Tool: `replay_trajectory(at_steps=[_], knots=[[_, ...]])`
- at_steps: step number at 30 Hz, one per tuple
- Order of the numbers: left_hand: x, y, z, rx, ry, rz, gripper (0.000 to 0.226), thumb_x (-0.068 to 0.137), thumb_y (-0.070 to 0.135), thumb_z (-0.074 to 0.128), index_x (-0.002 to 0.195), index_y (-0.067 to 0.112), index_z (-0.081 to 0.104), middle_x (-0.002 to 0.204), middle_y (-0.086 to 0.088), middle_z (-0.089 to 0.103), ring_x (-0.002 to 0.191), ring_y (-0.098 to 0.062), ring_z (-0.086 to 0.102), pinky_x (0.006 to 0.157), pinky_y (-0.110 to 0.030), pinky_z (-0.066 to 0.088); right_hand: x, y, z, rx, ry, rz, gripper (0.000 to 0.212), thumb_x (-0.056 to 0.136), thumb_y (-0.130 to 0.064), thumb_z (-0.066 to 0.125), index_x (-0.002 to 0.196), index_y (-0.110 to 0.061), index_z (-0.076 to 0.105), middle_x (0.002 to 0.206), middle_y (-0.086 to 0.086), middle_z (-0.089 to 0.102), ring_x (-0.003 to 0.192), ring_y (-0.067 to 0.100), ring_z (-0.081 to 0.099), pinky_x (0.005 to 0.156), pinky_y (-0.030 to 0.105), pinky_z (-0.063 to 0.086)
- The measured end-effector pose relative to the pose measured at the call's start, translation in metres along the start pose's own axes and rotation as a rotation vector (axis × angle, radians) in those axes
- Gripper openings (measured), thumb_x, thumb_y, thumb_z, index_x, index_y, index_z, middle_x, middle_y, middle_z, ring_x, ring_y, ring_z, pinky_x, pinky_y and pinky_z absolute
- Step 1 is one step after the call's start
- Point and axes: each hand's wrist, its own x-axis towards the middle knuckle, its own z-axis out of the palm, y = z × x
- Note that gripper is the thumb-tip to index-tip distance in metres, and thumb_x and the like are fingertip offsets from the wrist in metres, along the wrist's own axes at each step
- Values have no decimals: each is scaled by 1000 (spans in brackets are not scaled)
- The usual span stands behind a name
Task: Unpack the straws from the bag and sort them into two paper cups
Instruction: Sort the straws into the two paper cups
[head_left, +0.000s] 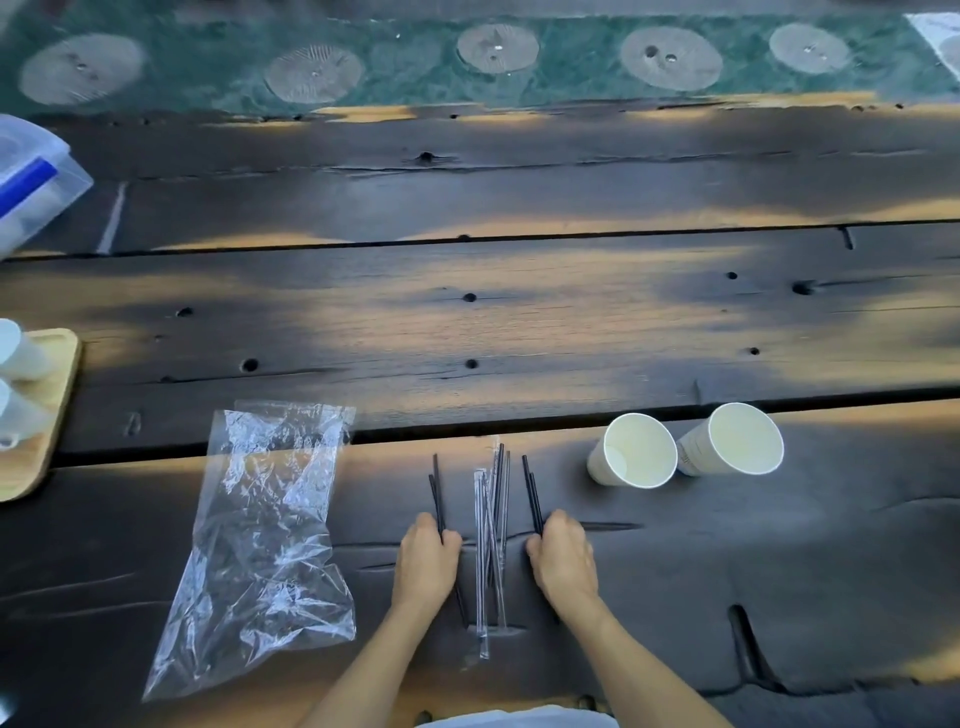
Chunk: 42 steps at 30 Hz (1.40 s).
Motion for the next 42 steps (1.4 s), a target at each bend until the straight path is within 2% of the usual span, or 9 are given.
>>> replay_trajectory(at_steps=[6,10,16,19,23,26,29,37,42], knots=[[-8,-1,-9,-525,-108,-106,11,95,7,35,102,15,36,70,-14,58,58,-21,59,57,-33,55,0,2,0,-248,-18,-82,15,94,-2,45,108,-6,49,114,14,58,100,36,66,74,43,48],[-14,1,-11,-672,-134,-112,14,101,10,38,95,5,50,60,-6,44,46,-16,42,39,-24,32,4,2,-12,107,-53,-105,9,85,-9,50,83,-7,41,92,19,58,86,39,56,64,36,36],[-29,22,-6,-1023,-397,-176,21,104,18,38,101,5,54,95,-18,70,75,-28,64,56,-35,57,-22,-36,-9,649,-295,-182,13,82,-10,58,77,-11,47,61,2,45,49,16,43,44,28,40],[-32,22,-4,-1008,-334,-128,22,104,13,38,105,-2,54,90,-18,67,73,-24,60,49,-29,52,-28,-42,1,547,-269,-285,8,91,-9,53,87,-4,58,69,1,51,56,14,48,49,28,47],[-25,8,-8,-883,-255,-112,22,103,15,42,100,-1,56,90,-14,71,78,-19,67,64,-31,54,-29,-47,-5,361,-423,-425,13,91,-6,55,81,-14,59,74,-1,55,57,6,58,53,20,51],[-21,5,-13,-910,-220,-159,20,104,14,36,100,3,52,82,-11,68,54,-15,62,50,-30,49,-13,-52,-14,398,-289,-330,27,93,-4,48,70,-15,54,65,0,55,45,1,55,43,19,46],[-15,3,-17,-917,-159,-192,19,104,10,34,103,3,51,70,-8,54,47,-13,43,40,-23,37,10,-50,-16,306,-42,-207,15,92,-8,45,81,-7,55,77,13,64,66,29,63,59,38,53],[-14,-1,-19,-937,-184,-216,22,102,5,37,101,3,59,69,-5,54,51,-12,45,45,-22,39,21,-61,1,-75,-38,-170,18,93,-15,48,106,-5,53,108,19,66,101,41,63,75,40,48],[-14,2,-22,-946,-186,-223,23,101,4,37,100,3,59,69,-7,55,53,-14,46,46,-23,39,24,-67,-2,5,-93,-65,9,88,-14,51,86,-7,56,102,17,66,91,37,64,68,34,46]])
